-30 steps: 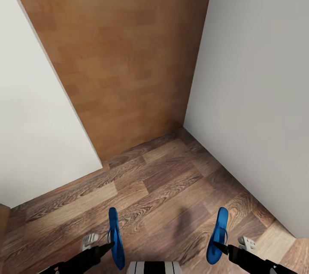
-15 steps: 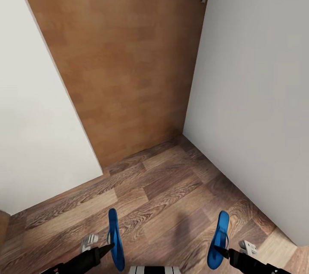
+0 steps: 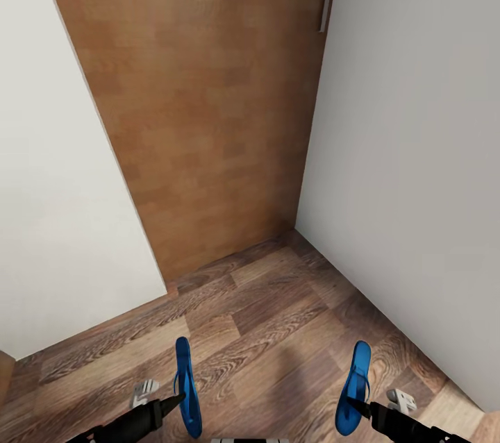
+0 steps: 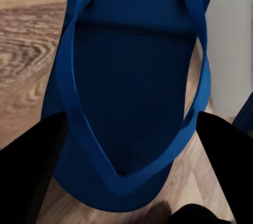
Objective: In the bedroom, move the book from the bed onto either nightstand, and place the two sandals side by side next to the bed.
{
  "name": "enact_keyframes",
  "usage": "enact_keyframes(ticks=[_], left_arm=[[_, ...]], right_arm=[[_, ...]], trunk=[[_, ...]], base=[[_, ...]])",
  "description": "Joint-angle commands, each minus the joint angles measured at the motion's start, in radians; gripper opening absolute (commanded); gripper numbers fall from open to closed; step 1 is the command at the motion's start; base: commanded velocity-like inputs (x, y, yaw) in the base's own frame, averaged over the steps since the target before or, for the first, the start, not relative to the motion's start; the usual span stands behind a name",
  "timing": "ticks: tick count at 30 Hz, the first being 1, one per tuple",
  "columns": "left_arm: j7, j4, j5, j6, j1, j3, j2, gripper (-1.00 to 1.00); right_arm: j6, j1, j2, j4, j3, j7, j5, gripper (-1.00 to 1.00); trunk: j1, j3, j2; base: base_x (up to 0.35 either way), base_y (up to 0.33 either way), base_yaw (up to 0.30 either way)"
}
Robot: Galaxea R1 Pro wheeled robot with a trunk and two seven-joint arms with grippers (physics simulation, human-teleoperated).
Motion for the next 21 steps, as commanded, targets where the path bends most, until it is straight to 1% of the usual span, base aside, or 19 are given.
enact_keyframes(ticks=[1,21], left_arm=[[-0.004,0.0,0.006,0.011,0.0,0.001,-0.001,-1.0],[-0.003,0.0,0.002,0.011,0.0,0.002,-0.001,-1.0]], right_arm=[[0.011,0.0,0.0,0.0,-0.002,0.0,-0.008,-1.0],[0.011,0.0,0.0,0.0,-0.002,-0.001,-0.008,-1.0]], trunk=[[-0.001,0.003,0.0],[-0.01,0.081,0.005]], base=[[0.0,0.0,0.0],[0.0,0.0,0.0]])
